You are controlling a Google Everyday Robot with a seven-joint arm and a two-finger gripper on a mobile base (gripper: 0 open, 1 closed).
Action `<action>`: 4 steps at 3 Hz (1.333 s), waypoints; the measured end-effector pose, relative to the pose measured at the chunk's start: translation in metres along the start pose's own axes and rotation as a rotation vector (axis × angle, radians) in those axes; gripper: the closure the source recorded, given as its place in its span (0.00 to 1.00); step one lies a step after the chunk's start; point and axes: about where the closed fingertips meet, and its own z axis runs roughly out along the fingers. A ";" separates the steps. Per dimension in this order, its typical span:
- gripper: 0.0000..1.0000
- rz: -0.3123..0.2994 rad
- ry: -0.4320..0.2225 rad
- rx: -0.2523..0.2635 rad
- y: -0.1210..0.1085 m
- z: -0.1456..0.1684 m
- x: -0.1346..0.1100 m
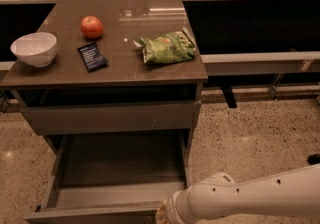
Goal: Close middle drawer
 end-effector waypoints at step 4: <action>1.00 0.098 -0.001 -0.082 -0.002 0.050 0.029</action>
Offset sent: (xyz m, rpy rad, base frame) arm -0.0205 0.0023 -0.0779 -0.0214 0.1616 0.0091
